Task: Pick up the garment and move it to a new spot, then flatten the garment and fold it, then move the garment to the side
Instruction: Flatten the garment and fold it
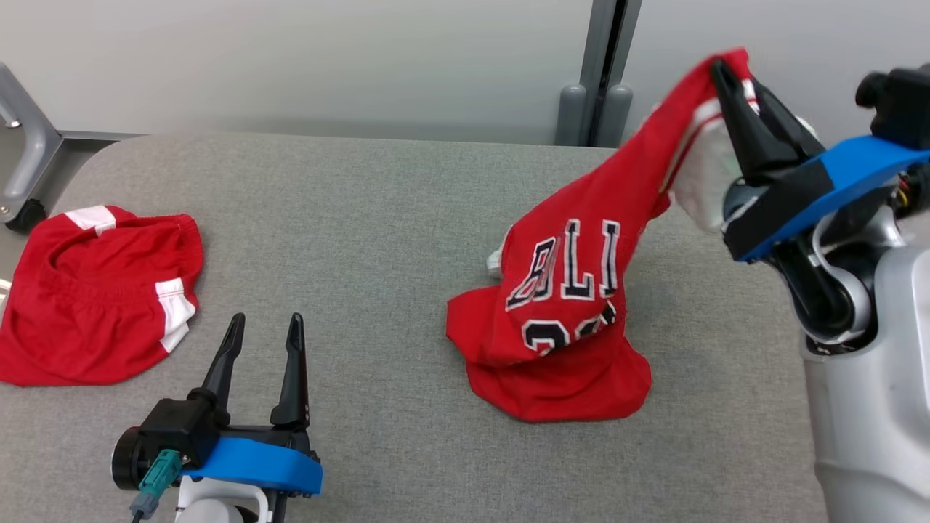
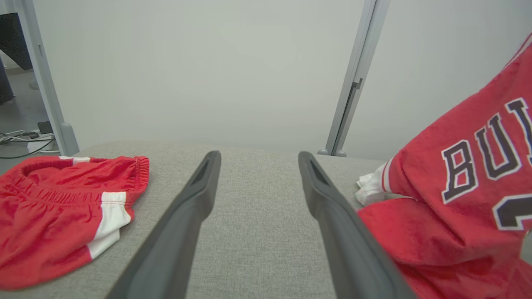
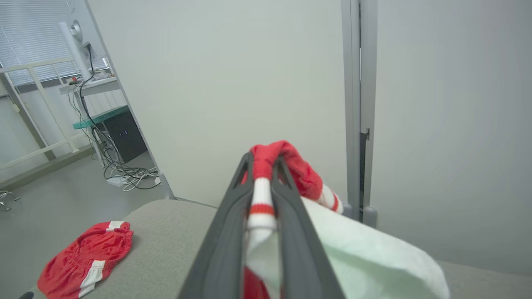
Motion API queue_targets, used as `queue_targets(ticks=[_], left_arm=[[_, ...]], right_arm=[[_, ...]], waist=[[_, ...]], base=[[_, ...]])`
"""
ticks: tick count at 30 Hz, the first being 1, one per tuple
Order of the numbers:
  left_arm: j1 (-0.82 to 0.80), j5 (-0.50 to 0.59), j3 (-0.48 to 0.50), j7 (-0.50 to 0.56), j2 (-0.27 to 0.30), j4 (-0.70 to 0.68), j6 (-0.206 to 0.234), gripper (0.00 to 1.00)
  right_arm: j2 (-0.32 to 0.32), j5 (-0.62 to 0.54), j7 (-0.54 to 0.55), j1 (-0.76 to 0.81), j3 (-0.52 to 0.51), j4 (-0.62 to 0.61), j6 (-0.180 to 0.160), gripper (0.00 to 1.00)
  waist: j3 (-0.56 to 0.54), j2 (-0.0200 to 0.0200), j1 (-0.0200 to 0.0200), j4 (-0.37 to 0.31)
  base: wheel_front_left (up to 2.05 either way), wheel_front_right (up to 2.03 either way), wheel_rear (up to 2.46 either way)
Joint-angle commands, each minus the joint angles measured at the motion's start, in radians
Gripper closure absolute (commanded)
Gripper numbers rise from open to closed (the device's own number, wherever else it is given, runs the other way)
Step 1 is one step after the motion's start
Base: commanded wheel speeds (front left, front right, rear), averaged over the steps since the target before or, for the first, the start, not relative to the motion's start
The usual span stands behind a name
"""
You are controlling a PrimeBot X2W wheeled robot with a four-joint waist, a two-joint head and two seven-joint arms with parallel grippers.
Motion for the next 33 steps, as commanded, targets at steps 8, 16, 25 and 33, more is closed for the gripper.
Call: queue_targets(ticks=[8,16,25,33], left_arm=[[-0.025,-0.001,-0.011,-0.003,-0.005,-0.01,-0.006,0.0],[-0.044,0.001,-0.042,-0.003,-0.017,-0.009,-0.006,0.0],[-0.022,-0.006,-0.038,-0.003,-0.016,-0.016,-0.006,0.0],[-0.003,-0.006,-0.023,-0.003,-0.017,-0.028,-0.006,0.0]], right_arm=[[0.06,0.07,0.021,-0.182,0.122,-0.065,0.0,1.0],[0.063,0.175,-0.17,-0.42,0.233,0.128,0.0,1.0],[0.061,0.253,-0.4,-0.54,0.219,0.384,0.0,1.0],[0.053,0.049,-0.292,-0.374,0.159,0.48,0.0,1.0]], waist=[[0.015,0.0,0.0001,0.0],[0.022,0.0,0.0001,0.038],[0.014,0.0,0.0001,0.037],[0.012,0.0,0.0001,-0.023]], base=[[0.0,0.0,0.0],[0.0,0.0,0.0],[0.0,0.0,0.0],[0.0,0.0,0.0]])
